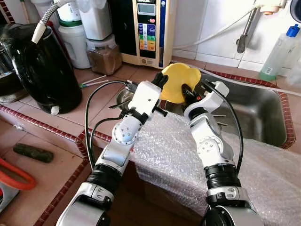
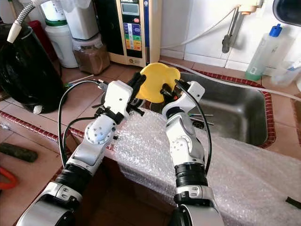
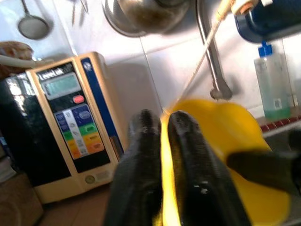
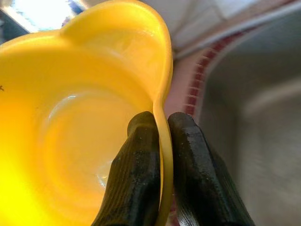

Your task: Kitchen organization

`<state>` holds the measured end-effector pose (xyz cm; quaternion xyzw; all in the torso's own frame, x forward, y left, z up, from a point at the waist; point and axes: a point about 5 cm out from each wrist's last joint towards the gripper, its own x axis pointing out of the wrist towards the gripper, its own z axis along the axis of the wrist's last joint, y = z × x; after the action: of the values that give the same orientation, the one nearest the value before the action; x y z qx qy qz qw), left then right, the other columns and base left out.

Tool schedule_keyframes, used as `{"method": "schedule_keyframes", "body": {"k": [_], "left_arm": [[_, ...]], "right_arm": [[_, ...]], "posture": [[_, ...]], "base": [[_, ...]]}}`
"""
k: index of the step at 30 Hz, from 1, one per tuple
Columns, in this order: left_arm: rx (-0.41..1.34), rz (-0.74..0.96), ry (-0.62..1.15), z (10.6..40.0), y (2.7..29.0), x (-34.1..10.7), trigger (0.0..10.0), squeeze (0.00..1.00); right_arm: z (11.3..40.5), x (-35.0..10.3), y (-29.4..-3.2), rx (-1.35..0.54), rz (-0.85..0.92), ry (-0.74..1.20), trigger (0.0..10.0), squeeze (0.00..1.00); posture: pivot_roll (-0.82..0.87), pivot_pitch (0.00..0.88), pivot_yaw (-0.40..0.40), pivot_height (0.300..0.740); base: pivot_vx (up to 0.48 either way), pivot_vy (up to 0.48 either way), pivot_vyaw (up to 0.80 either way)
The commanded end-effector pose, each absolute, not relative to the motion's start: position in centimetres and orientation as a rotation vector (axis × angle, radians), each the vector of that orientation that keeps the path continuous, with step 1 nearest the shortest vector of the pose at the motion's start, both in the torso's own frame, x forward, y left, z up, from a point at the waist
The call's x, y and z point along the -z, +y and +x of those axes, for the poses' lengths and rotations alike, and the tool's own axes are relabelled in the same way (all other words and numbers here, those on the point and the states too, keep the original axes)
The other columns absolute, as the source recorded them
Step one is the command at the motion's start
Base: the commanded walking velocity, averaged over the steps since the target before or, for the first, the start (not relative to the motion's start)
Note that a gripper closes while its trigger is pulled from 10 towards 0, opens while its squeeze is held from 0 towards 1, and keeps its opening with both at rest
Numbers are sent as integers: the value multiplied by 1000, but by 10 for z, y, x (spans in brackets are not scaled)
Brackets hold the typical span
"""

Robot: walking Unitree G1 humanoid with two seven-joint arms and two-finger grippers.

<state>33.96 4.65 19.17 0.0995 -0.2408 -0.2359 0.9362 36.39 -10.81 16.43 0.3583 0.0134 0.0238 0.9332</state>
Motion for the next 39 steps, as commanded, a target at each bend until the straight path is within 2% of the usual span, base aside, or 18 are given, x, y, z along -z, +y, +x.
{"method": "schedule_keyframes", "body": {"k": [1, 3, 10, 12, 13, 18, 29, 32, 37, 39], "left_arm": [[479, 192, -518, 339, 47, -198, 10000, 1000], [499, 184, -516, 338, 45, -197, 10000, 1000], [520, 173, -513, 337, 43, -197, 10000, 1000], [536, 161, -506, 336, 43, -196, 10000, 1000], [558, 156, -493, 335, 41, -194, 10000, 1000], [617, 147, -474, 332, 35, -189, 10000, 1000], [712, 98, -386, 328, 27, -179, 10000, 1000], [779, 90, -262, 328, 24, -166, 10000, 1000], [833, 117, -223, 329, 27, -162, 10000, 1000], [840, 122, -214, 329, 28, -161, 10000, 1000]], "right_arm": [[366, -168, -104, -45, 731, 22, 0, 0], [365, -170, -106, -37, 667, 5, 0, 0], [367, -170, -109, 6, 643, 0, 0, 0], [368, -167, -118, 76, 621, -5, 0, 0], [368, -166, -130, 159, 591, -26, 0, 0], [368, -170, -154, 291, 506, -72, 0, 0], [366, -157, -191, 419, 317, -75, 0, 0], [363, -148, -211, 463, 281, -54, 0, 0], [362, -148, -237, 532, 214, -42, 0, 0], [362, -148, -239, 535, 211, -42, 0, 0]], "posture": [[47, 0, 57, 740], [46, 0, 56, 740], [51, 0, 56, 740], [58, 0, 54, 740], [60, 0, 54, 740], [58, 0, 55, 740], [54, 0, 54, 740], [59, 0, 48, 740], [55, 0, 45, 740], [54, 0, 45, 740]], "base": [[0, 0, 0], [0, 0, 0], [0, 0, 0], [0, 0, 0], [0, 0, 0], [0, 0, 0], [0, 0, 0], [0, 0, 0], [0, 0, 0], [0, 0, 0]]}}
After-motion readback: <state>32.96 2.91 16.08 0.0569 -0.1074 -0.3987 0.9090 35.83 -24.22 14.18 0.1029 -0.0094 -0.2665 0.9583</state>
